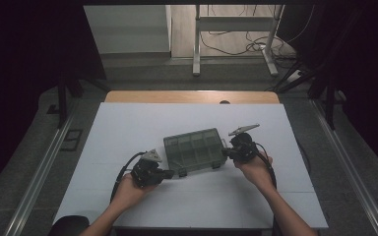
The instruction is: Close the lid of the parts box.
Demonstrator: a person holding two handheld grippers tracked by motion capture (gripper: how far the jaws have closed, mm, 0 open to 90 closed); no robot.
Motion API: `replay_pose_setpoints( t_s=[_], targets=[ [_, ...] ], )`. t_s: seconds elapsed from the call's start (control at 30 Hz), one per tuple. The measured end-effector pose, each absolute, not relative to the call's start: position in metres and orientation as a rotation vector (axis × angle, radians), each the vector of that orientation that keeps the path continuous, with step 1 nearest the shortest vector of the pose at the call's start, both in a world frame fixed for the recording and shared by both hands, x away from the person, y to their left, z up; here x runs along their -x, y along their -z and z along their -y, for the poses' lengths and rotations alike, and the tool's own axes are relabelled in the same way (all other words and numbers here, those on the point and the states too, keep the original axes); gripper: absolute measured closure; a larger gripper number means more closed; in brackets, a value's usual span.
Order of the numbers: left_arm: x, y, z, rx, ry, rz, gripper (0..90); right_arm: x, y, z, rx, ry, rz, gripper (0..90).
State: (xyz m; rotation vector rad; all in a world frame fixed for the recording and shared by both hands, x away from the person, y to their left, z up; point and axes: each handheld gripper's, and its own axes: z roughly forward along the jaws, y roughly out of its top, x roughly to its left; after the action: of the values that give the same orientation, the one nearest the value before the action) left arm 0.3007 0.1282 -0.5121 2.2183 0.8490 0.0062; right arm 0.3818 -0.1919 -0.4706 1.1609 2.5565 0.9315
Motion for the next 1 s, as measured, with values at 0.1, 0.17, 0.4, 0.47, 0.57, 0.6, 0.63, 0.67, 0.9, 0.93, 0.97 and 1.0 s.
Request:
replay_pose_setpoints(
  t_s=[0.1,0.17,0.4,0.47,0.57,0.6,0.63,0.67,0.9,0.93,0.97,1.0],
  targets=[
    [-0.305,0.520,-0.124,-2.243,0.014,-0.871,88.9,-0.381,0.471,0.191,-1.162,-0.932,-2.558,88.8],
    [-0.308,0.524,-0.123,-2.259,0.012,-0.888,88.9,-0.381,0.470,0.191,-1.156,-0.930,-2.561,88.9],
    [-0.317,0.526,-0.127,-2.253,-0.021,-0.925,89.5,-0.379,0.470,0.188,-1.142,-0.930,-2.580,88.8],
    [-0.321,0.527,-0.129,-2.243,-0.029,-0.937,89.5,-0.378,0.470,0.187,-1.132,-0.928,-2.585,88.8],
    [-0.326,0.528,-0.130,-2.243,-0.042,-0.940,89.5,-0.377,0.470,0.185,-1.119,-0.924,-2.593,88.8],
    [-0.327,0.528,-0.130,-2.240,-0.046,-0.944,89.5,-0.377,0.470,0.185,-1.117,-0.923,-2.594,88.8],
    [-0.329,0.529,-0.130,-2.241,-0.051,-0.946,89.5,-0.377,0.470,0.184,-1.114,-0.925,-2.597,88.8],
    [-0.329,0.529,-0.130,-2.241,-0.051,-0.946,89.5,-0.377,0.470,0.184,-1.115,-0.926,-2.598,88.8],
    [-0.334,0.530,-0.132,-2.236,-0.072,-0.962,89.5,-0.376,0.471,0.181,-1.097,-0.920,-2.604,88.8],
    [-0.334,0.530,-0.132,-2.236,-0.073,-0.962,89.5,-0.376,0.471,0.181,-1.097,-0.921,-2.604,88.8],
    [-0.334,0.530,-0.132,-2.237,-0.074,-0.962,89.4,-0.376,0.471,0.181,-1.098,-0.921,-2.604,88.8],
    [-0.334,0.530,-0.132,-2.237,-0.074,-0.961,89.2,-0.376,0.471,0.181,-1.098,-0.920,-2.604,88.8]
  ],
)
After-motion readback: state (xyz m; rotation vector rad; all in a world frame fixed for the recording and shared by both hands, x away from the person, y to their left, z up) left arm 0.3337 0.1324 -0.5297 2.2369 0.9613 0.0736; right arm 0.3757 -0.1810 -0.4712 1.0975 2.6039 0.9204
